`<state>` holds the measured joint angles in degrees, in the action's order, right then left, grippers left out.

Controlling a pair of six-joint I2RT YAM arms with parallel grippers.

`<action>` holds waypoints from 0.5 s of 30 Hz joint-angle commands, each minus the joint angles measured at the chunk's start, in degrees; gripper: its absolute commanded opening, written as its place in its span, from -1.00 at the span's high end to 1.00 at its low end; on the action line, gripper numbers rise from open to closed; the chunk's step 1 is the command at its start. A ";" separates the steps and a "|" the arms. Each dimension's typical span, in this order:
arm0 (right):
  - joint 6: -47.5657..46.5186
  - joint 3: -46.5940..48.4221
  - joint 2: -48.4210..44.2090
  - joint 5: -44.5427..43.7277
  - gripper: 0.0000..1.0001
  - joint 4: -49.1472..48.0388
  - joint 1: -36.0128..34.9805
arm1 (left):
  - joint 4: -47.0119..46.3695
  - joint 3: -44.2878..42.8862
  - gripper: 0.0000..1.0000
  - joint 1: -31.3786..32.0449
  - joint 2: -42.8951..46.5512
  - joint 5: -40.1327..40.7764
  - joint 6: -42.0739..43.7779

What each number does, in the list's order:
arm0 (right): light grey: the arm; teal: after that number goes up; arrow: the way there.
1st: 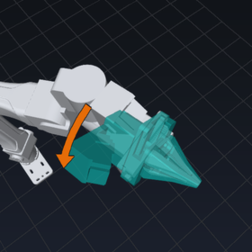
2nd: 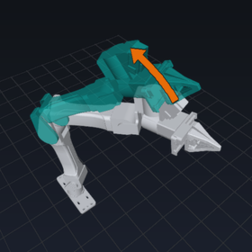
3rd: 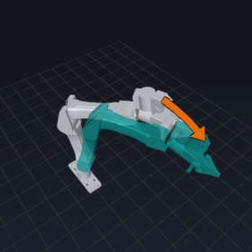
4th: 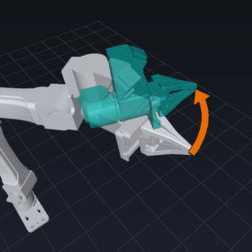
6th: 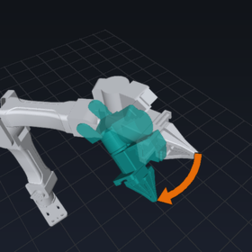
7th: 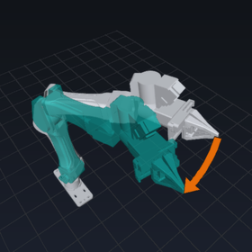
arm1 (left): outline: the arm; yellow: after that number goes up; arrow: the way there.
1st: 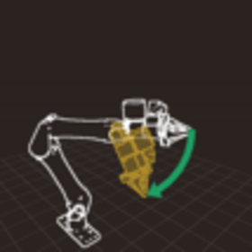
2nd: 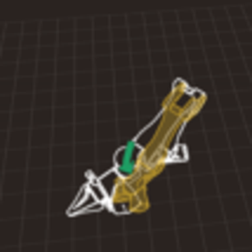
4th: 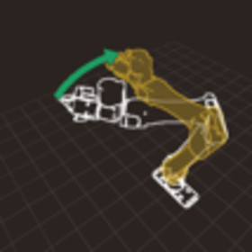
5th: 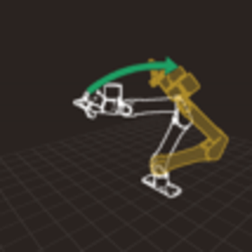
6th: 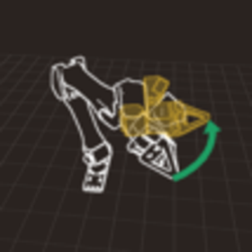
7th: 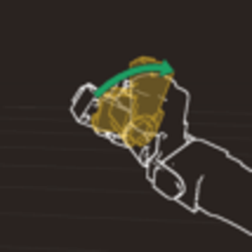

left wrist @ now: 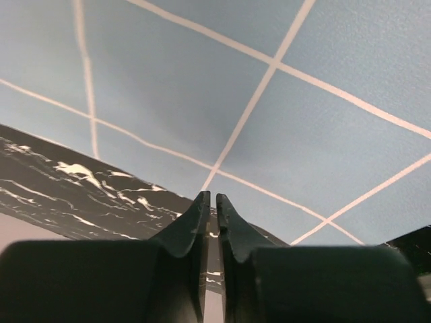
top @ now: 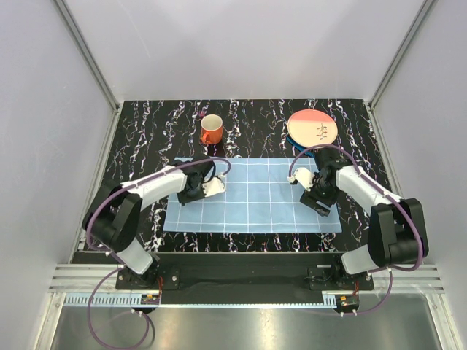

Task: Set the dinner table for one person
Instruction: Flatten out the napkin at the center of the board.

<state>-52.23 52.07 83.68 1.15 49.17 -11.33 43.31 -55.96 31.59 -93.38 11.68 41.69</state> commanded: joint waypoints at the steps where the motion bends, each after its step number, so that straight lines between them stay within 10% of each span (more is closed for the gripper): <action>1: 0.20 1.36 0.34 0.79 -0.58 -0.56 0.26 | 1.69 -4.14 0.68 -0.22 3.56 -2.01 0.32; 9: 12.31 9.09 1.13 0.79 -0.99 -5.73 0.43 | -1.98 -11.88 -0.86 -2.24 9.71 -2.90 -6.88; 15: 27.96 24.72 6.92 -2.64 -0.99 -8.65 0.43 | -10.88 -18.03 -0.97 -5.84 11.12 3.95 -22.07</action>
<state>-34.79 69.06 88.62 0.49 45.28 -11.25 39.20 -69.56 27.70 -83.13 11.31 29.98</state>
